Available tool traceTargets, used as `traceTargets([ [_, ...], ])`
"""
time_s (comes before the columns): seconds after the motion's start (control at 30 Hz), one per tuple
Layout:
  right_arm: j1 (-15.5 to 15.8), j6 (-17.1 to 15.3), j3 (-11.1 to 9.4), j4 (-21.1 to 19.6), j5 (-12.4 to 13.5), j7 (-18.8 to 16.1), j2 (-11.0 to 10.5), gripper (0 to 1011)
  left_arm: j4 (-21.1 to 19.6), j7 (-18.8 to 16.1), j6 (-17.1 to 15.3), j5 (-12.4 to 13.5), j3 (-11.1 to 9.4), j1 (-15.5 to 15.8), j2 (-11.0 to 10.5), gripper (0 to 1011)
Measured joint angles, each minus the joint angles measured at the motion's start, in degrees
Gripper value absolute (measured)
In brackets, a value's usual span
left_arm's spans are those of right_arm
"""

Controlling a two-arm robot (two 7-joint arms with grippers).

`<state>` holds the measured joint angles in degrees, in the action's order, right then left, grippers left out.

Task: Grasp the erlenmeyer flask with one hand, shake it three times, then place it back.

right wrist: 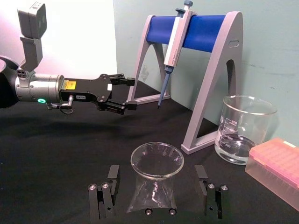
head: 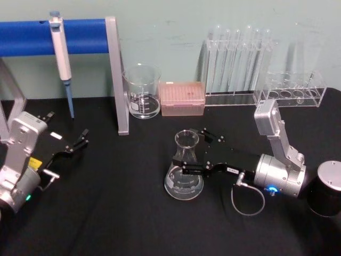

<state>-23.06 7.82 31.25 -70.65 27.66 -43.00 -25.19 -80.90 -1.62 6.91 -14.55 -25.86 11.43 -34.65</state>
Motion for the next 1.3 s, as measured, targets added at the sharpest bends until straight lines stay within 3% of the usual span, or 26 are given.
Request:
traceTargets([
  [0.17, 0.00, 0.00, 0.00, -0.01, 0.00, 0.00, 0.00, 996, 0.00, 0.00, 0.00, 0.00, 0.00, 0.00, 0.00, 1001],
  [0.37, 0.00, 0.00, 0.00, -0.01, 0.00, 0.00, 0.00, 902, 0.00, 0.00, 0.00, 0.00, 0.00, 0.00, 0.00, 1001],
  [0.87, 0.01, 0.00, 0.00, -0.01, 0.00, -0.01, 0.00, 456, 0.00, 0.00, 0.00, 0.00, 0.00, 0.00, 0.00, 1001],
  [1.3, 0.01, 0.00, 0.00, -0.01, 0.00, -0.01, 0.00, 456, 0.00, 0.00, 0.00, 0.00, 0.00, 0.00, 0.00, 1001],
])
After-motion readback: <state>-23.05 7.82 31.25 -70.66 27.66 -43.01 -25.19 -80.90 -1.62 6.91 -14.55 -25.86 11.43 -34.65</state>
